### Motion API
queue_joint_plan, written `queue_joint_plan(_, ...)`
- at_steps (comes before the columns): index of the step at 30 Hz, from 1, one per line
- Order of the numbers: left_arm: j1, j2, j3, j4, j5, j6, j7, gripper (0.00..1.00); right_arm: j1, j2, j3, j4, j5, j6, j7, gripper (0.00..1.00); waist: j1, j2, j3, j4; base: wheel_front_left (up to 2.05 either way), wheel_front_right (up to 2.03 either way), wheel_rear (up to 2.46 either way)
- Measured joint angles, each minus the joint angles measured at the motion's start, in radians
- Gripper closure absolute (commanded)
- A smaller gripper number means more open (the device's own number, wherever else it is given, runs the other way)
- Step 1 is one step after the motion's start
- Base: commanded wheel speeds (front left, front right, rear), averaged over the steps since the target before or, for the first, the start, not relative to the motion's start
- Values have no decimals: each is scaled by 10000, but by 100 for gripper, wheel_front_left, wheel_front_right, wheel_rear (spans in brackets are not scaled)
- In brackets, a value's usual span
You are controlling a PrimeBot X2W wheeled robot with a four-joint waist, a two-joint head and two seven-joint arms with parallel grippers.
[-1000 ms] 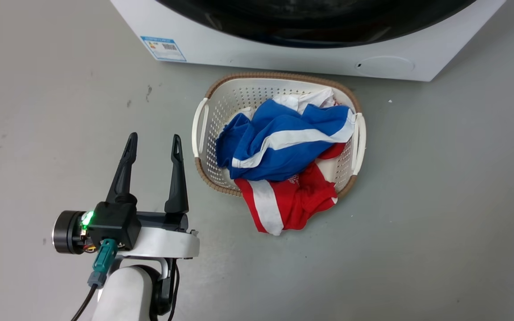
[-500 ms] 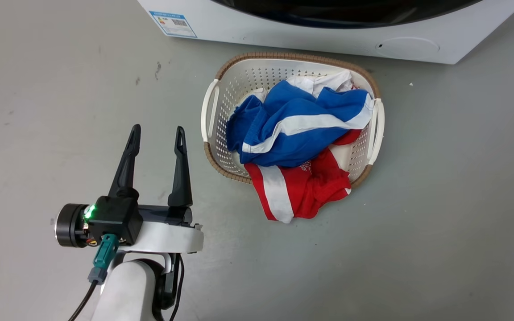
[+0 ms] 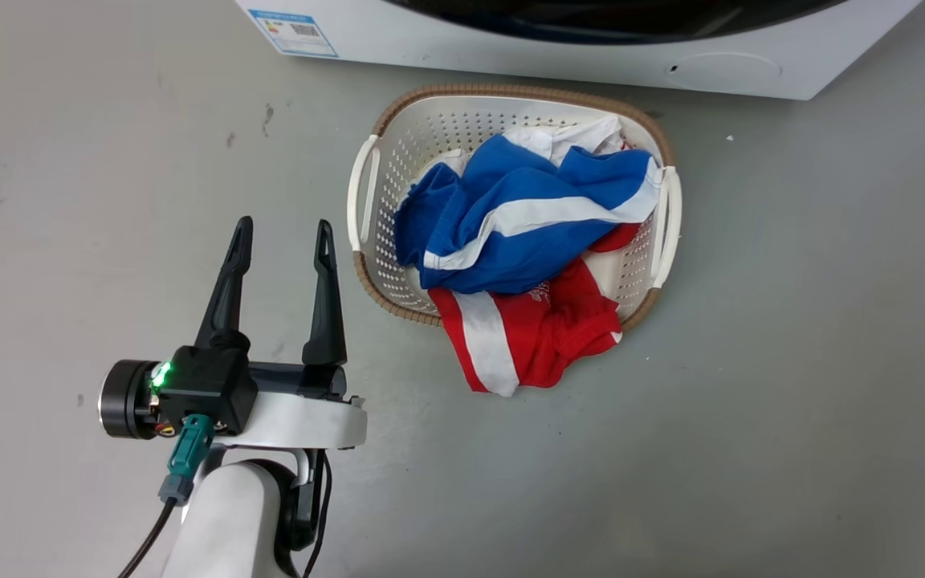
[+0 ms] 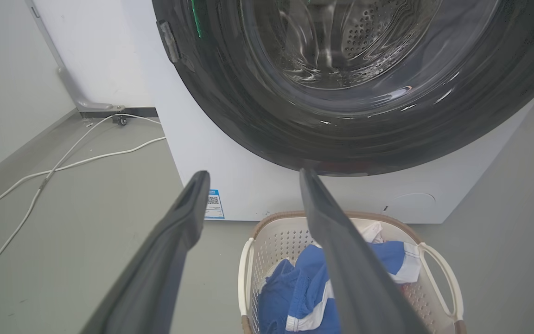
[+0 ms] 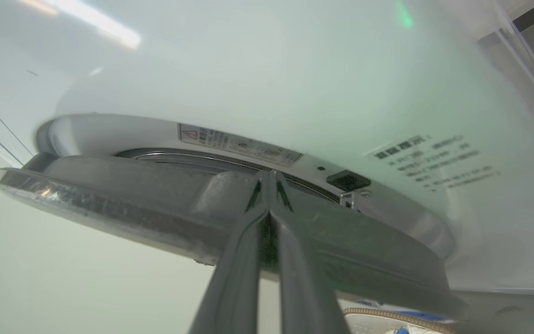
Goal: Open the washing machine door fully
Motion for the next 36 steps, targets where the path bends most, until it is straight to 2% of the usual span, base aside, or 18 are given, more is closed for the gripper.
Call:
queue_joint_plan(9,1,2,65,58,73,-19,0,0,1185,54,209,-825,238,2,418,100,-1,0,-327,-226,0,0,0)
queue_joint_plan(20,161,-2,286,75,282,-151,0,0,3019,424,803,-2019,663,2,1024,100,-1,0,-764,-458,0,0,0)
queue_joint_plan(36,655,0,353,184,397,-201,-2,0,6380,771,1574,-5578,1344,2,1227,100,-1,0,-1811,-614,0,0,0)
